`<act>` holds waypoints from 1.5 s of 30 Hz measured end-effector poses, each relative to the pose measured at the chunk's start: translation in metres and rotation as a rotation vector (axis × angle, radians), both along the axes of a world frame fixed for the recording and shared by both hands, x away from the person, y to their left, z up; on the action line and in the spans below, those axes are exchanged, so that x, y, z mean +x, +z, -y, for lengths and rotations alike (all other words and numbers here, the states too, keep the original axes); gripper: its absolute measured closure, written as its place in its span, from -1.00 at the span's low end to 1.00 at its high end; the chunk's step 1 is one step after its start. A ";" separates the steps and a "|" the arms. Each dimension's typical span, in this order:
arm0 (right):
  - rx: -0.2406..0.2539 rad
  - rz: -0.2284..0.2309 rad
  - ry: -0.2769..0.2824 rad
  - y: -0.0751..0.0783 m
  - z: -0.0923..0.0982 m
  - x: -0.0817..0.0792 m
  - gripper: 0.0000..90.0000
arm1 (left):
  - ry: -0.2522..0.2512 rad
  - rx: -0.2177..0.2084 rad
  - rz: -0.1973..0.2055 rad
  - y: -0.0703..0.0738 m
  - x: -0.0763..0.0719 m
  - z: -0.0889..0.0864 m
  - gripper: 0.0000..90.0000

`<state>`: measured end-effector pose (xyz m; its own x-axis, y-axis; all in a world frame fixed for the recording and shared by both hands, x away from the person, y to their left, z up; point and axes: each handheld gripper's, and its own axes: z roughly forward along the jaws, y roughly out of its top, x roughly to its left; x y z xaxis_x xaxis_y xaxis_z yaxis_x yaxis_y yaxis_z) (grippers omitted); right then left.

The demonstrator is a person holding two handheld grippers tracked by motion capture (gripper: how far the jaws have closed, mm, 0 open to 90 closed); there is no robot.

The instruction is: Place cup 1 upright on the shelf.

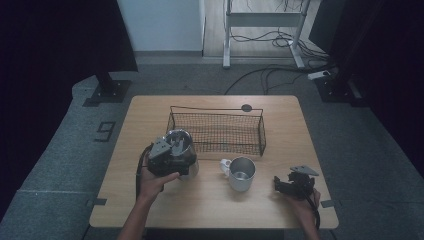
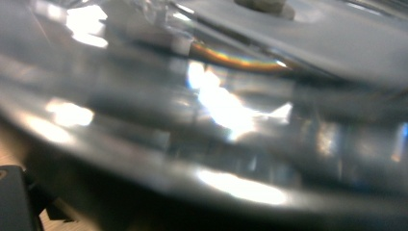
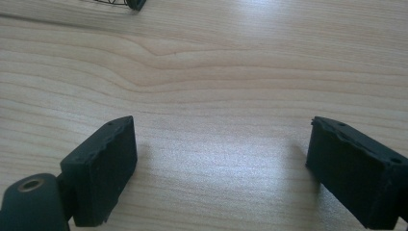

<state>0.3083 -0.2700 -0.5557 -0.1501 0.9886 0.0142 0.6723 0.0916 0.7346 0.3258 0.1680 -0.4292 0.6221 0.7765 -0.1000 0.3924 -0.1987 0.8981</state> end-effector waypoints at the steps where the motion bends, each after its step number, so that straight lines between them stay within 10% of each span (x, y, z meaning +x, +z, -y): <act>1: 0.000 0.000 0.000 0.000 0.000 0.000 -0.78 | 0.004 0.003 0.004 0.001 0.001 0.000 -0.92; 45: 0.001 0.002 -0.003 0.000 0.000 0.000 -0.77 | 0.035 0.034 0.029 0.026 0.033 0.006 -0.92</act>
